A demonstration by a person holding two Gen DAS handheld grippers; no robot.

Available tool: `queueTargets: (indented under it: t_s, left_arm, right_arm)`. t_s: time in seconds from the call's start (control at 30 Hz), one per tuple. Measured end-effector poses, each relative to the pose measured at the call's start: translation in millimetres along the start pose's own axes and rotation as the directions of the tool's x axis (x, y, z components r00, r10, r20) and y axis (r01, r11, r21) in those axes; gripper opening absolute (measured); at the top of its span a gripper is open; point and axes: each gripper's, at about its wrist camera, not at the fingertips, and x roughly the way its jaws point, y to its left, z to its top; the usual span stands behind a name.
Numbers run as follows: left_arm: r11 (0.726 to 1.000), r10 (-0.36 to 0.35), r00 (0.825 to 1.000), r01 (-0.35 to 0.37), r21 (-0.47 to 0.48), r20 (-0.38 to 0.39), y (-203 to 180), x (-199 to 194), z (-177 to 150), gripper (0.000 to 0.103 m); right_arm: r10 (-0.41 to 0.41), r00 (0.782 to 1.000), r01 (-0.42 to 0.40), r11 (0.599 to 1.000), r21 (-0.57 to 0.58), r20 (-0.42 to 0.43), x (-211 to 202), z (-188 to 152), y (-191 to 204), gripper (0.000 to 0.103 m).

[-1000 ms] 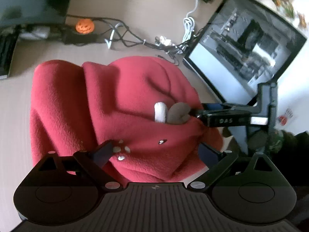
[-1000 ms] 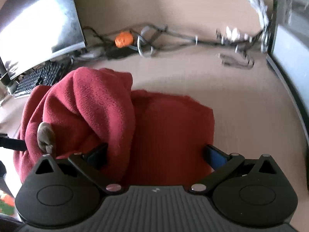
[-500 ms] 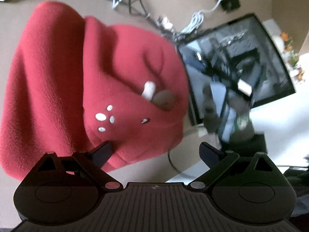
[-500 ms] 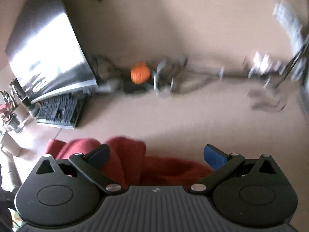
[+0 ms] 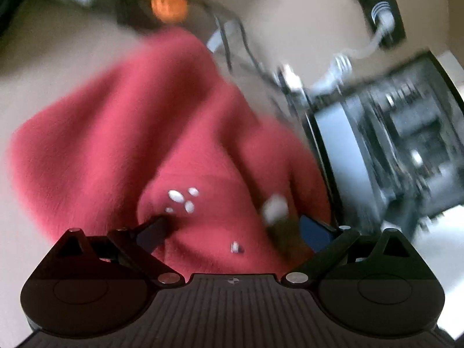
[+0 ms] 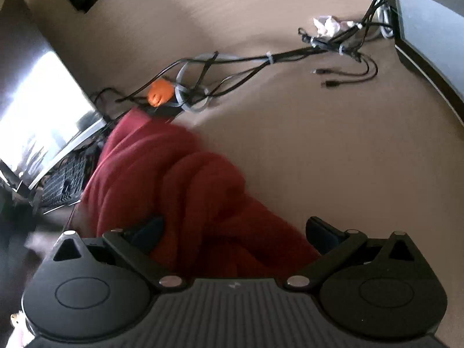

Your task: Fold clothes

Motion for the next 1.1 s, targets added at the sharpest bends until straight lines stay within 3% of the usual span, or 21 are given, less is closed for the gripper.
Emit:
queueTargets:
  t_s: [0.13,0.23,0.33,0.43,0.53,0.67,0.8,0.93,1.0,1.1]
  left_arm:
    - [0.999,0.036,0.993,-0.035,-0.017,0.11,-4,2,30,0.1]
    - [1.0,-0.001,0.992,0.001,-0.006,0.128,-10,-8,32,0.1]
    - [1.0,0.006,0.993,-0.009,0.023,0.121,-13,-20,21,0.1]
    - [1.0,0.006,0.994,-0.009,0.028,0.107,-8,-33,1,0.1]
    - [1.0,-0.022,0.995,0.022,-0.005,0.096,3,-39,-21,0.1]
    - [0.995,-0.049,0.99,0.059,-0.078,0.131,13,-40,-36,0.1]
    - [0.988,-0.05,0.986,0.072,-0.138,0.158,20,-40,-40,0.1]
    - [0.992,-0.026,0.988,0.044,-0.115,0.152,20,-28,-31,0.1]
    - [0.996,-0.022,0.989,0.035,-0.087,0.149,16,-18,-23,0.101]
    - [0.999,-0.021,0.986,0.025,-0.027,0.163,6,-24,-11,0.101]
  right_arm:
    - [0.027,0.999,-0.029,0.996,-0.087,-0.022,-8,-28,31,0.103]
    - [0.041,0.999,-0.04,0.985,-0.165,0.001,-24,-35,48,0.103]
    - [0.091,0.993,-0.075,0.978,-0.195,0.07,-58,-25,48,0.103]
    - [0.135,0.983,-0.116,0.982,-0.148,0.124,-82,0,31,0.103]
    - [0.092,0.988,-0.092,0.996,-0.007,0.128,-64,20,5,0.103]
    - [0.196,0.981,-0.194,0.961,0.196,0.013,-11,8,-13,0.103]
    - [0.259,0.965,-0.243,0.939,0.243,-0.034,13,-22,5,0.103]
    - [0.262,0.963,-0.251,0.958,0.14,-0.069,4,-29,24,0.103]
    - [0.224,0.967,-0.222,0.975,0.03,-0.119,2,-32,35,0.103]
    - [0.178,0.976,-0.194,0.973,-0.127,-0.126,-16,-28,43,0.103]
